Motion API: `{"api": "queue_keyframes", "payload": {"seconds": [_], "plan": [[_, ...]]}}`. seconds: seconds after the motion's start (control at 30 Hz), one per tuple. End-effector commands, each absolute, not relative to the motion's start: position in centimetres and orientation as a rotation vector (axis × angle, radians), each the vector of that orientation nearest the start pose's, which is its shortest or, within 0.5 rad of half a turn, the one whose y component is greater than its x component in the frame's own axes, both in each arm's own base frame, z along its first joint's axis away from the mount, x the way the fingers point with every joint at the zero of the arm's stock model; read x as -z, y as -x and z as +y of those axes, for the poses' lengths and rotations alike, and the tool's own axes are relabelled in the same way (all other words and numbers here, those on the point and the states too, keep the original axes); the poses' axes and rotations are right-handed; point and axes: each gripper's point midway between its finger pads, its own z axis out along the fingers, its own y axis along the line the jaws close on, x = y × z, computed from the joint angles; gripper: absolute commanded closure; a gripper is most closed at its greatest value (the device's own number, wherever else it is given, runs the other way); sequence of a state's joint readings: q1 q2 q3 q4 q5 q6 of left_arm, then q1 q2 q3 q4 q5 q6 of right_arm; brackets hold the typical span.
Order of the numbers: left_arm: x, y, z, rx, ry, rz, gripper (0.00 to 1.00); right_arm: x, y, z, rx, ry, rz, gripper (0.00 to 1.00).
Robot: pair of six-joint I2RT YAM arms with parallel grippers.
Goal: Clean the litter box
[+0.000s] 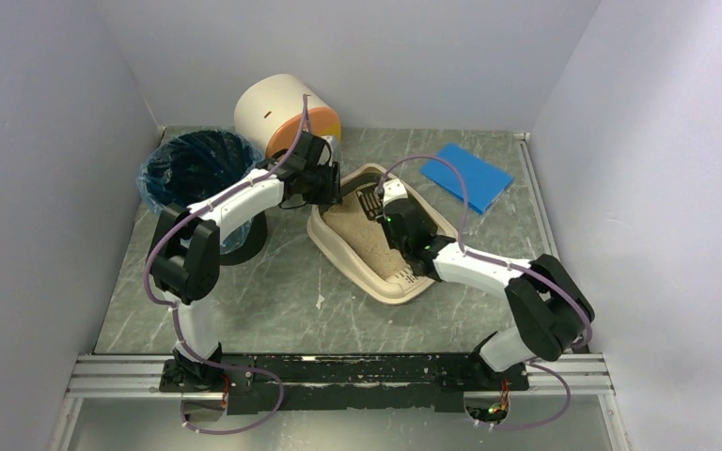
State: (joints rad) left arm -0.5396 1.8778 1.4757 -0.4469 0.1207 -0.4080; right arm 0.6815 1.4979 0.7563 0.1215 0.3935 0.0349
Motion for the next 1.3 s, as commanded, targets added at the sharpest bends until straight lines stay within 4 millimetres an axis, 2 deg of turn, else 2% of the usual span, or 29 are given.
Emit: {"api": "queue_keyframes", "payload": {"seconds": [0.0, 0.1, 0.17, 0.27, 0.53, 0.67, 0.73, 0.8, 0.93, 1.07, 1.27], "plan": [[-13.1, -38.9, -28.7, 0.618, -0.237, 2.469, 0.53, -11.1, -34.6, 19.6, -0.022, 0.470, 2.023, 1.00], [-15.5, -38.9, -29.1, 0.664, -0.221, 2.425, 0.52, -12.9, -33.7, 19.6, -0.046, 0.521, 1.994, 1.00], [-17.4, -39.1, -29.1, 0.681, -0.200, 2.383, 0.50, -13.6, -32.8, 19.8, -0.079, 0.585, 1.955, 1.00], [-20.4, -39.2, -28.9, 0.710, -0.166, 2.321, 0.46, -14.1, -32.0, 19.0, -0.051, 0.620, 1.960, 1.00], [-27.1, -38.5, -28.3, 0.828, -0.102, 2.161, 0.36, -13.1, -31.1, 17.1, 0.106, 0.713, 2.000, 1.00], [-29.2, -37.9, -28.0, 0.843, -0.124, 2.117, 0.34, -13.4, -30.9, 16.6, 0.186, 0.769, 1.970, 1.00], [-29.2, -38.1, -27.2, 0.786, -0.124, 2.108, 0.34, -13.0, -30.5, 17.0, 0.183, 0.801, 1.979, 1.00], [-28.3, -38.3, -26.4, 0.723, -0.130, 2.127, 0.35, -12.6, -30.1, 17.0, 0.184, 0.839, 2.009, 1.00], [-24.9, -38.7, -24.9, 0.577, -0.135, 2.213, 0.37, -13.3, -29.2, 17.4, 0.150, 0.981, 2.052, 1.00], [-22.2, -38.9, -24.2, 0.506, -0.148, 2.268, 0.38, -14.4, -28.9, 17.5, 0.058, 1.018, 2.081, 1.00], [-19.9, -39.1, -24.2, 0.474, -0.173, 2.333, 0.38, -14.1, -28.8, 15.2, 0.107, 1.070, 2.167, 1.00]]}}
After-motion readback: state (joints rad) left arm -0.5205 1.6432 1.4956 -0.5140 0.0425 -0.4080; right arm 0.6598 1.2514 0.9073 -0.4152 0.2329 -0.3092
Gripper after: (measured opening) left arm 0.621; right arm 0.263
